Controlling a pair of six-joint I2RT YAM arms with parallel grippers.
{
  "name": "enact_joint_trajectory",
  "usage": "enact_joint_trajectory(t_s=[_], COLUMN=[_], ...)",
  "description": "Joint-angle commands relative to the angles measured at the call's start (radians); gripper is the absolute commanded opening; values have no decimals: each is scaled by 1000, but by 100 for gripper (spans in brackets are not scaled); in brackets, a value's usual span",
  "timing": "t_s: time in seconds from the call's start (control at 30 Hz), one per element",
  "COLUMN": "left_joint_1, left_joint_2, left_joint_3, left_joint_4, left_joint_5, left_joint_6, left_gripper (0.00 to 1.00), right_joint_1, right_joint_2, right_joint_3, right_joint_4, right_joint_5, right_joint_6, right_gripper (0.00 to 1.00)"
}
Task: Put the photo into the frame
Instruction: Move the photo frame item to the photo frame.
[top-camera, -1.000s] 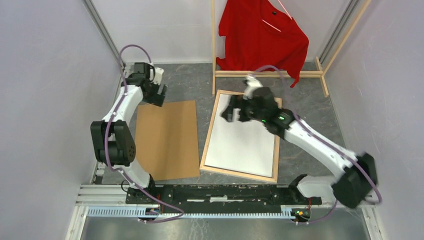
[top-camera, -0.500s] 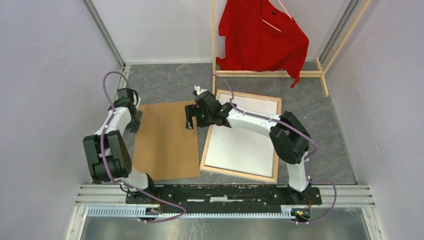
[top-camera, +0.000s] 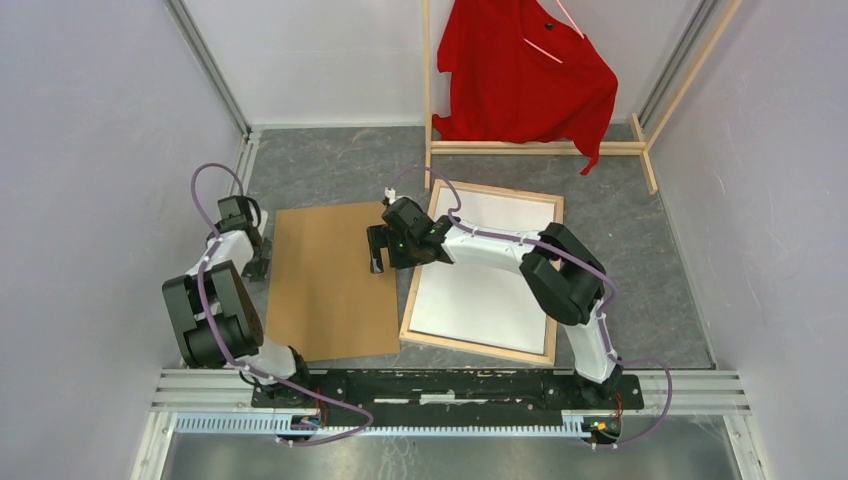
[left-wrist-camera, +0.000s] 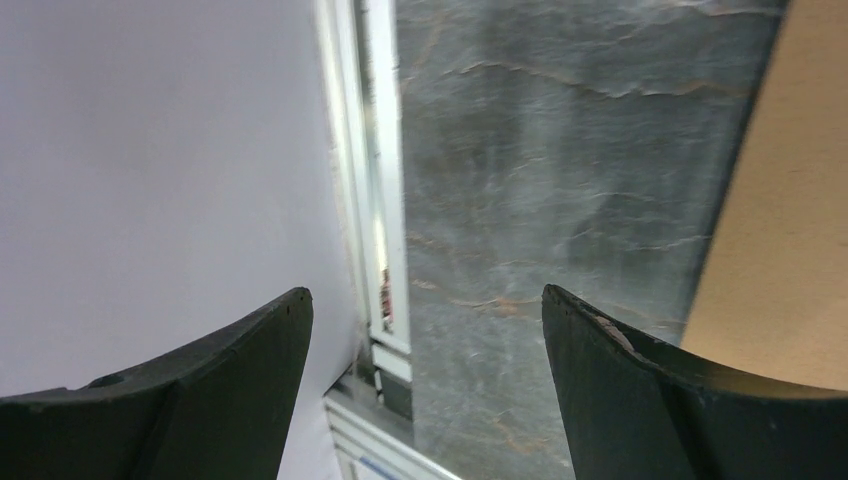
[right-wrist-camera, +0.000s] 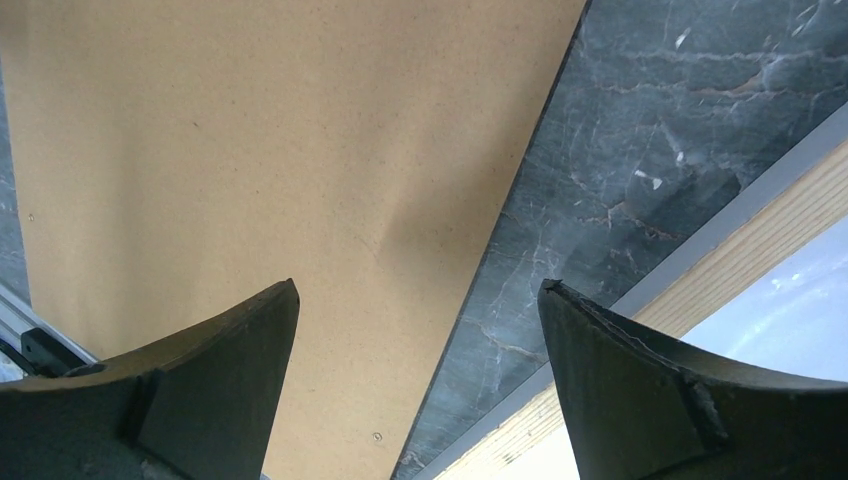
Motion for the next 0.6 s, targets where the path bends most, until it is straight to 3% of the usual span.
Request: enact_joint_trajectory(t_s=[0.0, 0.3, 0.57], left_joint_1=[4, 3, 3], left_joint_2=[35, 149, 191], left_joint_3=[-10, 5, 30], left_joint_4=[43, 18, -20], left_joint_5=[131, 330, 444], left_joint_6=[-6, -46, -42], left_gripper=[91, 91, 89], right_joint_1=[17, 23, 31], right_joint_2=[3, 18, 55], right_joint_3=[-28, -90, -119], right_joint_4=[26, 63, 183], right_joint_5=[2, 1, -130], right_joint_6=[32, 90, 177], right_gripper=[97, 98, 98])
